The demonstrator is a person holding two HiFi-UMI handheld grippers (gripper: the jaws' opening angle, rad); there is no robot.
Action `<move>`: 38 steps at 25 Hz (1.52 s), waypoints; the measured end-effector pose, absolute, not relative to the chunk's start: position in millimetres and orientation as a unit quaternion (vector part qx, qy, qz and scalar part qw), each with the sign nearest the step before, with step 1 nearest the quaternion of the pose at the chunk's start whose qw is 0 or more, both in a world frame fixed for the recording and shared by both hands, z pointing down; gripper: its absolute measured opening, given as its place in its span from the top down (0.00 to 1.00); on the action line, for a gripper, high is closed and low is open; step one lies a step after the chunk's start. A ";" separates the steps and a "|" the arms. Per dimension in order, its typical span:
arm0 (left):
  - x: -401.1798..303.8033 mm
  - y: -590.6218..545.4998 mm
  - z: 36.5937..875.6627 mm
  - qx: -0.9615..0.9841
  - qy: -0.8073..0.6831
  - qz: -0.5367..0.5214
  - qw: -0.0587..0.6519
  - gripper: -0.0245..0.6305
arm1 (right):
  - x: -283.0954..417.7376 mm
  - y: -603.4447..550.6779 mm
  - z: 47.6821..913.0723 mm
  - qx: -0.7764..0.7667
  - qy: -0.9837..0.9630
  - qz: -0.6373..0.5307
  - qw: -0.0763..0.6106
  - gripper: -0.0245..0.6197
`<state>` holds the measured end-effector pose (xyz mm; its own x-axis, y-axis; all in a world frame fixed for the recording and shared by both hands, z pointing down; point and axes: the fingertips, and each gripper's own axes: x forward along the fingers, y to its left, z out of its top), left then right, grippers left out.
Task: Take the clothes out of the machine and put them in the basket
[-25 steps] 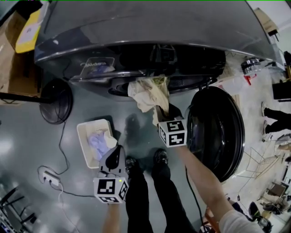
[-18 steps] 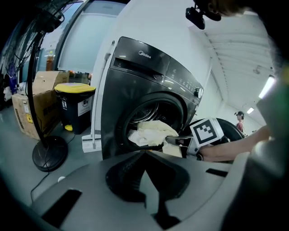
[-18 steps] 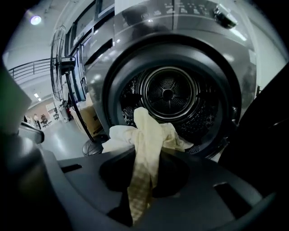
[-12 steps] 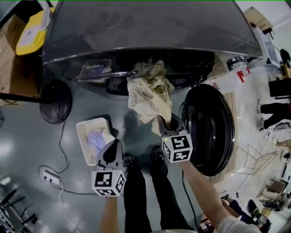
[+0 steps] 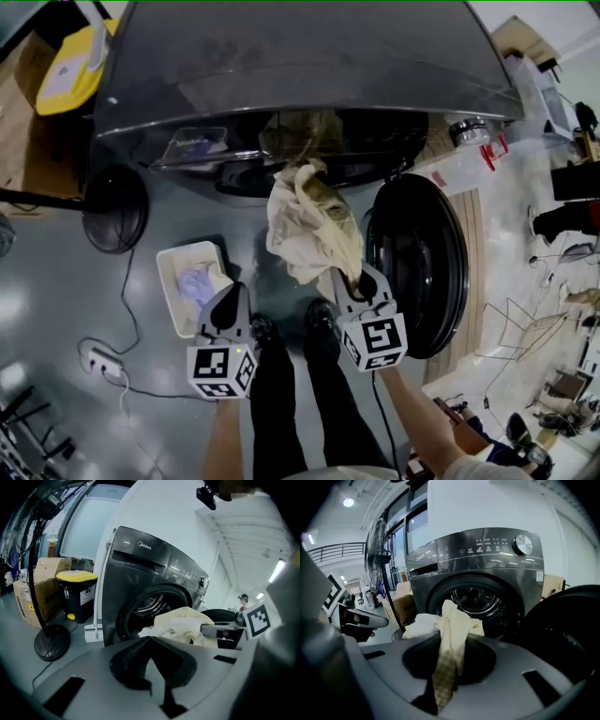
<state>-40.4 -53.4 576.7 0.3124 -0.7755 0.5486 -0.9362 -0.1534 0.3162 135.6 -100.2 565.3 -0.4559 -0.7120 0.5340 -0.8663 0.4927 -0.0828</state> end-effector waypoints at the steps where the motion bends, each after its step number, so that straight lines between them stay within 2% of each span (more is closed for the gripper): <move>1: -39.4 -52.8 574.3 0.748 -0.573 0.129 0.310 0.93 | 136.2 -96.2 557.9 0.470 -0.838 0.171 0.219 0.83; 11: -36.8 -43.1 547.3 0.737 -0.593 0.112 0.303 0.93 | 137.7 -61.6 509.6 0.441 -0.856 0.164 0.215 0.83; 17: -54.9 -29.4 539.0 0.719 -0.616 0.109 0.304 0.93 | 114.2 -55.1 502.0 0.408 -0.872 0.155 0.221 0.83; 27: -130.8 18.5 539.7 0.663 -0.673 0.097 0.312 0.93 | 12.4 -45.2 496.9 0.326 -0.912 0.128 0.214 0.83; 38: -224.6 101.2 557.5 0.572 -0.750 0.062 0.326 0.93 | -121.9 20.7 514.7 0.179 -0.952 0.113 0.222 0.83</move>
